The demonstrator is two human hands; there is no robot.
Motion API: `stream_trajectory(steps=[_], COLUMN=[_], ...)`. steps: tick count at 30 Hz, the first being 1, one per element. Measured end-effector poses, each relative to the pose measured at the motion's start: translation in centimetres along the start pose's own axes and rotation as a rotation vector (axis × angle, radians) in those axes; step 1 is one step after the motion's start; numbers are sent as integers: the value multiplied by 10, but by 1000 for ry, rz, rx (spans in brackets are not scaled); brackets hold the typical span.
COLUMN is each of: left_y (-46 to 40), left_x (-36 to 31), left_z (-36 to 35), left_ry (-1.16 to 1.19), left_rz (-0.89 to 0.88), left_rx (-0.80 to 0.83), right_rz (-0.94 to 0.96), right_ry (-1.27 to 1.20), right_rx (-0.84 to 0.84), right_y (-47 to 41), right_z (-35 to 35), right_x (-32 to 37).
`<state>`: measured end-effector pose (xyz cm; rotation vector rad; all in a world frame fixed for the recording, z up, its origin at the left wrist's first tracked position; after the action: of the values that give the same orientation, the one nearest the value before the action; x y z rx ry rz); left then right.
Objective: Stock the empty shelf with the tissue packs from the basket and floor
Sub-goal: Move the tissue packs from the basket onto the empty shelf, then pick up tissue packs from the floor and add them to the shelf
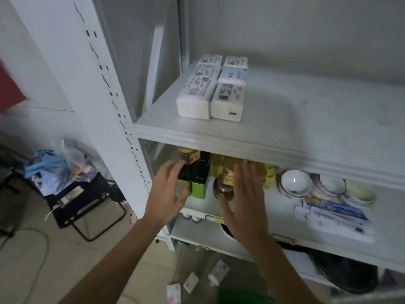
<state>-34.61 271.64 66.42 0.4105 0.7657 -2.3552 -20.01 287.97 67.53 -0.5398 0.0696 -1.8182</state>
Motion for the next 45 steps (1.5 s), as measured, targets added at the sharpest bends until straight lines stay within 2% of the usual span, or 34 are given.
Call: stream_trajectory(steps=[4,9,11,13,17,22,28,31,37,40,45], left_y=[56,172,227,269,314,324,346,385,489,522,547], left_x=[30,89,111,126,135,160,235,275,352,391,450], left_z=[-56,-126,-152,-172,-212,-284,-364,-404,-473,-508,-583], left_ry=[-176,-228,-260,-271,-244,-139,-91,-56,21,24,42], left_rz=[171,445,539,617,669,608,533,571,713,719,737], left_rx=[330,783,984,1101,1184,1202,1194,1218,1335,1409,1380], right_rz=[-128,-372,-467,-542,-636,-709,-754,-783,-985,-1068,-1122], right_ry=[85,27,-45,-86,-122,-162,-202,-257,-452,-468,-502], right_rx=[469,974,1144,1233,1285,1276,1290,1292,1317,1347,1223], right_y=[47,147,200,242,288,307,330,350,416,446,478], right_z=[-90,-201,-233,-256,-293,-360,-483,-553,-683,-736,-823], right_x=[-33,-95,-112,-122,-120,-117,-101,-91,-92,-103,-133])
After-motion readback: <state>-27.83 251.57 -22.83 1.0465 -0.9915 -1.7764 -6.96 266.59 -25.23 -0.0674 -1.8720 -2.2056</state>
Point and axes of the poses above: each hand's wrist, its own y-axis away from the middle knuckle, its own z-axis out of the back of the hand, x = y × z, the point moved 8 cm from there along -y, towards the middle knuckle, and after that the axes turned 10 degrees about x, right-handed, at the moved point
